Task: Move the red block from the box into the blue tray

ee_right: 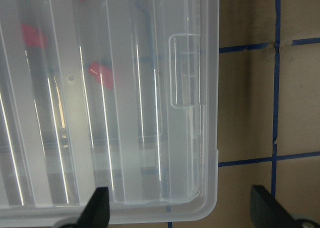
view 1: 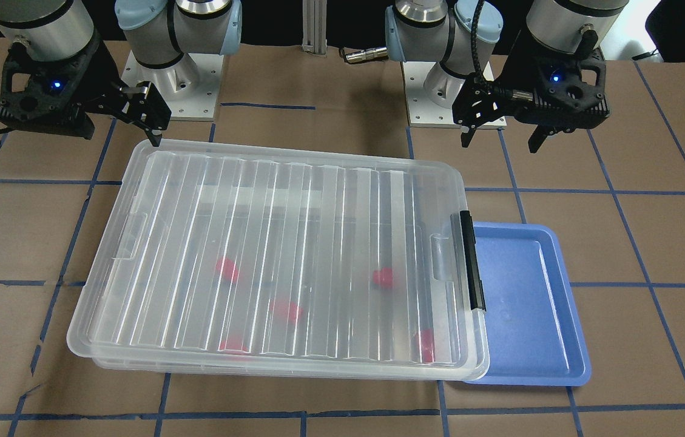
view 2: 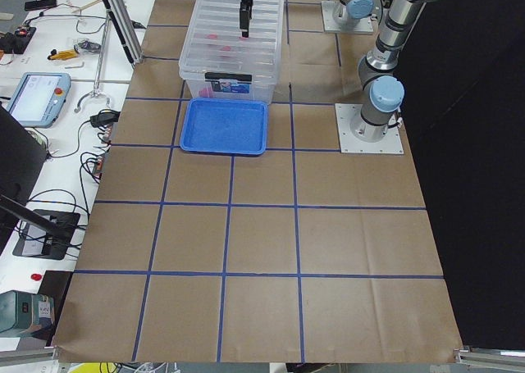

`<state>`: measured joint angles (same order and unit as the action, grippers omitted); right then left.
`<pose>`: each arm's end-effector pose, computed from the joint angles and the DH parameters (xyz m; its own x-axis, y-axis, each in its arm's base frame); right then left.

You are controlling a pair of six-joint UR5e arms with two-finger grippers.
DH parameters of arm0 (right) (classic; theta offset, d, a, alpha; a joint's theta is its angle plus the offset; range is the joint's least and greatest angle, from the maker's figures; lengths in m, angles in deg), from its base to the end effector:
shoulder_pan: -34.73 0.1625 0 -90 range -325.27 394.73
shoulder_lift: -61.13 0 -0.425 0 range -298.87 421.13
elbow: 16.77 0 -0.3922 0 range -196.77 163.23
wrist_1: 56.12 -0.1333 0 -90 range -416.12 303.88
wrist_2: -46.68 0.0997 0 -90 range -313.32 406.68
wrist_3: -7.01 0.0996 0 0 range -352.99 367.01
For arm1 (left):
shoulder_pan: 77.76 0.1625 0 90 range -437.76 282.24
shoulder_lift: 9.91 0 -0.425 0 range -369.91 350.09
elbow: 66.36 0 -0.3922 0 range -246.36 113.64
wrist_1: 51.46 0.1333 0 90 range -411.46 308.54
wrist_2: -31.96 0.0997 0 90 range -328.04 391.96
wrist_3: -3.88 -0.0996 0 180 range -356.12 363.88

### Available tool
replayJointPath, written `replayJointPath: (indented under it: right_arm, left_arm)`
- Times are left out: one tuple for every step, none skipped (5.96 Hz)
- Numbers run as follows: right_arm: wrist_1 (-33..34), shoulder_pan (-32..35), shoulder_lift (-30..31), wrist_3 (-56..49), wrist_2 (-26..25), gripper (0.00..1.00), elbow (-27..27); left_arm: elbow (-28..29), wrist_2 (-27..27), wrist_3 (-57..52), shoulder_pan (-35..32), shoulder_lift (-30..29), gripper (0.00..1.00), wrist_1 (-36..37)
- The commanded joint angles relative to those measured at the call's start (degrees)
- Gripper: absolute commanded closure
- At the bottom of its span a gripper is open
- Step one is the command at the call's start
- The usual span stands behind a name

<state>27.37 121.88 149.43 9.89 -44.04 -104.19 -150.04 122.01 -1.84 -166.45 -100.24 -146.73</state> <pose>0.1073 -0.5002 0.4844 -0.9950 0.0984 0.0174 0.0996 0.9903 0.0974 -0.1219 -0.4964 0.5301 -0.9970 0.0769 -0.0021 0.0769 0.9970 -0.0124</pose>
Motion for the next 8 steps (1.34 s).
replayJointPath:
  right_arm:
    - [5.87,-4.42,-0.24,-5.66,-0.07,0.0,-5.36]
    - [9.64,-5.66,-0.24,-5.95,0.01,0.0,-8.7]
    - [14.55,-5.76,-0.32,-7.26,-0.07,0.0,-11.6]
    - [17.91,-6.11,-0.41,-7.8,-0.07,0.0,-14.77]
    - [20.55,-6.2,-0.59,-7.8,-0.07,0.0,-17.23]
    - [24.06,-6.9,-0.59,-8.76,-0.25,0.0,-19.26]
    - [24.79,-8.47,-0.59,-10.42,-0.16,0.0,-20.24]
    - [24.8,-8.75,-0.59,-10.53,-0.16,0.0,-20.51]
  left_arm:
    - [0.01,-0.04,-0.09,0.0,-0.02,0.02,0.0]
    - [0.18,0.04,-0.09,0.09,-0.02,0.02,0.09]
    - [0.18,-0.04,-0.09,0.09,-0.02,0.02,0.09]
    - [0.18,-0.04,-0.09,0.0,-0.02,0.02,0.09]
    - [0.1,0.04,-0.09,0.0,0.07,0.02,0.0]
    - [0.1,-0.04,-0.09,0.0,0.07,0.02,0.0]
    - [0.1,-0.04,-0.09,0.0,0.07,0.02,0.0]
    - [-0.08,0.04,-0.09,-0.08,0.07,0.02,0.0]
